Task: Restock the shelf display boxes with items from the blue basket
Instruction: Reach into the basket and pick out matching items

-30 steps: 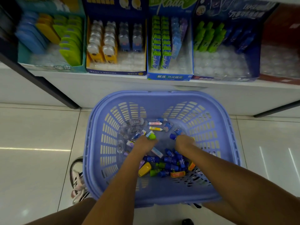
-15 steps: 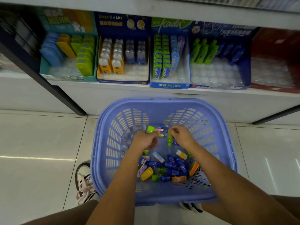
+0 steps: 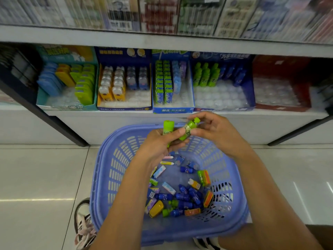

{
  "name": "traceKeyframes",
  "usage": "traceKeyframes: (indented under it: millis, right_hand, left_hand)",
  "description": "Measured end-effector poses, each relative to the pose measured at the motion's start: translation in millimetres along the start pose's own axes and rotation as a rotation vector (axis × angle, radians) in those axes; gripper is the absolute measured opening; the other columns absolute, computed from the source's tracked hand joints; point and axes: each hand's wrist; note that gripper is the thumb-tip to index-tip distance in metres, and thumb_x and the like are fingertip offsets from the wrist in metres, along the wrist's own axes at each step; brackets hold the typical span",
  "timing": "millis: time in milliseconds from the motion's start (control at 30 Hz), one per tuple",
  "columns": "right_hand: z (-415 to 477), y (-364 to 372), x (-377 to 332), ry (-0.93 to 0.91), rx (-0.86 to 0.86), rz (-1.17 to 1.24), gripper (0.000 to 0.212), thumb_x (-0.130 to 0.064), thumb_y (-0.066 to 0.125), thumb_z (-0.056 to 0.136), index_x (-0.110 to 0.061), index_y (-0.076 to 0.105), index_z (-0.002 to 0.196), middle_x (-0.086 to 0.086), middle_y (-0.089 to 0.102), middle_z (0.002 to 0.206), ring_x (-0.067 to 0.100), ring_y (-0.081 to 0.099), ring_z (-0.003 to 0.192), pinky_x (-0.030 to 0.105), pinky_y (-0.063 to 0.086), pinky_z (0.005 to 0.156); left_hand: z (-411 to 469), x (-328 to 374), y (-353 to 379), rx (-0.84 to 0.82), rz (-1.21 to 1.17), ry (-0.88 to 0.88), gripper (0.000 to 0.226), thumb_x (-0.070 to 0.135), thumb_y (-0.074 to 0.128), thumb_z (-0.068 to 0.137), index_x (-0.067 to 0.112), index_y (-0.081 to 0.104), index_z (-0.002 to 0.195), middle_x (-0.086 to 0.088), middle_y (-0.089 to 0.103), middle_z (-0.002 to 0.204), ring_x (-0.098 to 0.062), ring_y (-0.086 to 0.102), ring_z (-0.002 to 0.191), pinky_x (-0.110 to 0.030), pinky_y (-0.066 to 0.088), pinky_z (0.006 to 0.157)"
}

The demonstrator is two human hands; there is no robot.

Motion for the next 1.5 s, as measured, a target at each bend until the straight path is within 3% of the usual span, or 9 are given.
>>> traceKeyframes:
  millis: [167, 367, 467, 567, 667, 900, 1133, 1300, 1500]
  right_hand:
    - [0, -11, -13, -0.001, 0.137, 0.133, 0.031, -0.022, 0.068, 0.075, -0.013, 0.068, 0.105, 0.011, 0.07, 0.101, 0.023, 0.07, 0.089, 0.035, 0.057, 0.084]
    - [32, -40, -20, -0.07, 0.444, 0.028, 0.016, -0.011, 0.074, 0.077, -0.019, 0.071, 0.09, -0.007, 0.073, 0.078, 0.004, 0.069, 0.073, 0.015, 0.053, 0.069]
    - [75, -63, -21, -0.156, 0.575, -0.249, 0.027, -0.013, 0.074, 0.078, -0.009, 0.07, 0.105, -0.004, 0.071, 0.086, -0.009, 0.063, 0.073, 0.01, 0.05, 0.075]
    - [114, -73, -14, -0.114, 0.484, -0.421, 0.039, -0.016, 0.073, 0.08, -0.005, 0.066, 0.117, 0.01, 0.07, 0.104, 0.003, 0.062, 0.086, 0.008, 0.049, 0.083]
    - [132, -72, -5, -0.087, 0.397, -0.636, 0.041, -0.023, 0.071, 0.082, -0.009, 0.064, 0.121, 0.01, 0.07, 0.11, 0.002, 0.057, 0.088, -0.008, 0.034, 0.066]
    - [143, -72, -8, -0.041, 0.295, -0.769, 0.042, -0.022, 0.071, 0.083, -0.01, 0.063, 0.122, 0.013, 0.065, 0.12, 0.015, 0.06, 0.101, 0.001, 0.029, 0.072]
    - [135, -68, -20, 0.028, 0.303, -0.778, 0.044, -0.02, 0.072, 0.082, -0.01, 0.062, 0.124, 0.011, 0.064, 0.122, 0.021, 0.062, 0.108, 0.019, 0.042, 0.093]
    - [82, -53, -29, -0.02, 0.486, -0.199, 0.008, -0.017, 0.068, 0.085, -0.014, 0.067, 0.092, 0.002, 0.066, 0.074, 0.011, 0.062, 0.054, 0.026, 0.056, 0.057]
    - [32, -30, -30, -0.062, 0.375, 0.137, 0.015, -0.016, 0.069, 0.084, -0.018, 0.07, 0.099, 0.008, 0.072, 0.092, 0.013, 0.067, 0.078, 0.022, 0.055, 0.074]
  left_hand:
    - [0, 11, 20, -0.046, -0.066, 0.038, 0.015, 0.014, 0.063, 0.082, 0.006, 0.071, 0.091, -0.009, 0.075, 0.081, -0.012, 0.072, 0.068, -0.016, 0.055, 0.058]
    - [14, 21, 40, 0.169, 0.136, 0.07, 0.024, 0.033, 0.059, 0.091, 0.011, 0.069, 0.09, 0.003, 0.065, 0.064, -0.004, 0.053, 0.045, -0.015, 0.044, 0.044]
    - [20, 30, 44, 0.231, 0.219, 0.055, 0.037, 0.048, 0.051, 0.092, 0.013, 0.064, 0.091, 0.006, 0.047, 0.053, -0.006, 0.036, 0.041, -0.018, 0.03, 0.039]
    - [22, 38, 50, 0.229, 0.061, -0.008, 0.036, 0.045, 0.046, 0.096, 0.012, 0.056, 0.087, 0.002, 0.05, 0.051, -0.01, 0.038, 0.039, -0.02, 0.03, 0.037]
    - [23, 40, 50, 0.227, -0.034, -0.008, 0.033, 0.038, 0.045, 0.098, 0.011, 0.058, 0.085, -0.002, 0.055, 0.061, -0.014, 0.05, 0.05, -0.023, 0.04, 0.043]
    - [29, 36, 39, 0.201, 0.003, 0.049, 0.038, 0.039, 0.042, 0.099, 0.011, 0.068, 0.096, 0.008, 0.04, 0.051, -0.009, 0.028, 0.054, -0.023, 0.026, 0.05]
    - [29, 36, 40, 0.145, -0.144, 0.039, 0.028, 0.035, 0.051, 0.095, 0.01, 0.064, 0.097, 0.004, 0.057, 0.063, -0.008, 0.051, 0.061, -0.018, 0.047, 0.056]
    - [31, 32, 45, 0.105, -0.272, 0.163, 0.01, 0.014, 0.055, 0.093, 0.008, 0.062, 0.095, -0.005, 0.07, 0.093, -0.011, 0.069, 0.083, -0.019, 0.057, 0.073]
    - [42, 29, 67, 0.029, -0.384, 0.228, 0.012, 0.005, 0.053, 0.093, 0.003, 0.065, 0.093, -0.006, 0.074, 0.089, -0.013, 0.071, 0.086, -0.019, 0.057, 0.076]
Point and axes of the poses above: each hand's wrist, its own z-axis towards the middle knuckle, its own y-axis out of the palm, x = y × z
